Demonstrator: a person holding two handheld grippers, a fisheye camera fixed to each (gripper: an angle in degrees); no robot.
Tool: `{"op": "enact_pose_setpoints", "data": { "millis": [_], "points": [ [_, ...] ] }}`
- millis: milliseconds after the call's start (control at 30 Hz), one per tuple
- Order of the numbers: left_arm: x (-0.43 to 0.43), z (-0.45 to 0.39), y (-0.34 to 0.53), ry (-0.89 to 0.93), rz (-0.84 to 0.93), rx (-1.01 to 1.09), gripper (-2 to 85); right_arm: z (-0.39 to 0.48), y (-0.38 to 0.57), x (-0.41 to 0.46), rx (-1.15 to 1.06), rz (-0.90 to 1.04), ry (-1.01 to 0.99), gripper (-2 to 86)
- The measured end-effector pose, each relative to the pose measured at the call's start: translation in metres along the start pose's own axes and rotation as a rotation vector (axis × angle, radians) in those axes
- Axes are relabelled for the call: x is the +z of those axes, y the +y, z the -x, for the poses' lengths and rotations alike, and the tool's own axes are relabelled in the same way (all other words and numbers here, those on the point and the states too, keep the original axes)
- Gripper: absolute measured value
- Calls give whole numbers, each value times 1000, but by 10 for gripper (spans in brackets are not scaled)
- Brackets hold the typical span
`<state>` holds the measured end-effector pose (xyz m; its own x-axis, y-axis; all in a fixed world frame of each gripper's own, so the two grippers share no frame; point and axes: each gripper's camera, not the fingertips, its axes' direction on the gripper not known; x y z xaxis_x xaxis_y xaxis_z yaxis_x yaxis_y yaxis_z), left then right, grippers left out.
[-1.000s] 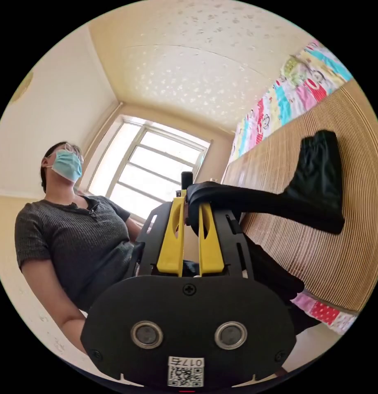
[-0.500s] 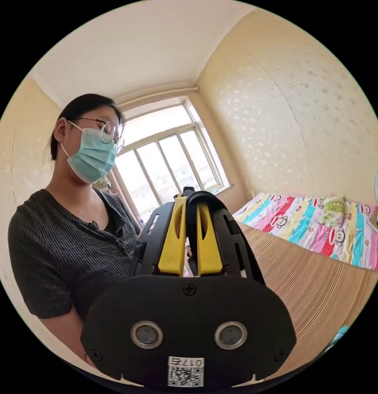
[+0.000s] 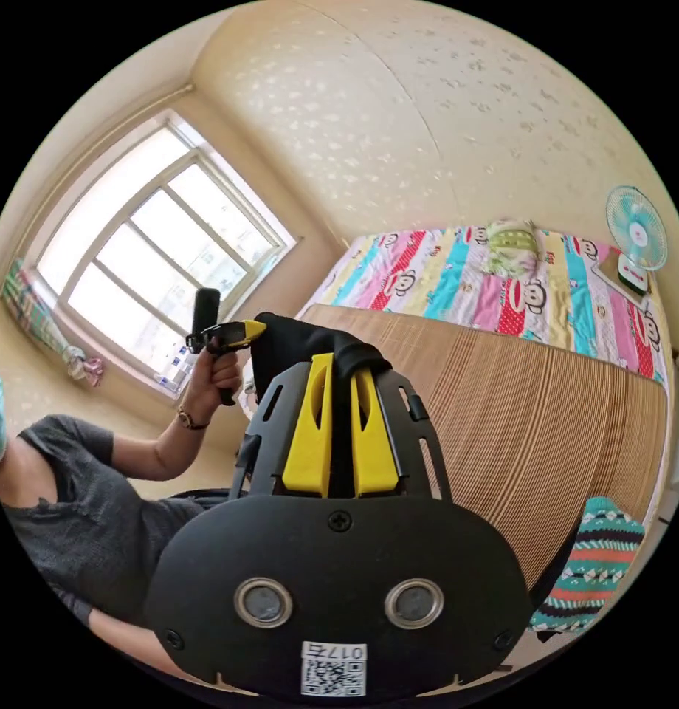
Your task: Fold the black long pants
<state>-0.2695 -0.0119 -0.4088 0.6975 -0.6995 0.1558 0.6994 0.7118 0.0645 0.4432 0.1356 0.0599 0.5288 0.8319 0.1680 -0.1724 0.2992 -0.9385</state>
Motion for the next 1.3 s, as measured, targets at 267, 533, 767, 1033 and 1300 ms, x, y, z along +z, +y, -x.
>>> {"op": "enact_pose_setpoints", "data": {
  "millis": [267, 533, 767, 1033, 1300],
  "points": [
    [52, 107, 12, -234, 221, -1, 43, -81, 1, 120, 143, 171, 98, 18],
    [73, 299, 220, -156, 396, -591, 80, -162, 203, 213, 589, 370, -24, 46],
    [41, 369, 228, -92, 259, -742, 118, -196, 312, 230, 955, 439, -181, 80],
    [57, 463, 59, -167, 275, -526, 149, -255, 142, 224, 772, 244, -168, 146],
    [83, 532, 62, -189, 377, -612, 163, -273, 65, 277, 790, 242, -261, 181]
  ]
}}
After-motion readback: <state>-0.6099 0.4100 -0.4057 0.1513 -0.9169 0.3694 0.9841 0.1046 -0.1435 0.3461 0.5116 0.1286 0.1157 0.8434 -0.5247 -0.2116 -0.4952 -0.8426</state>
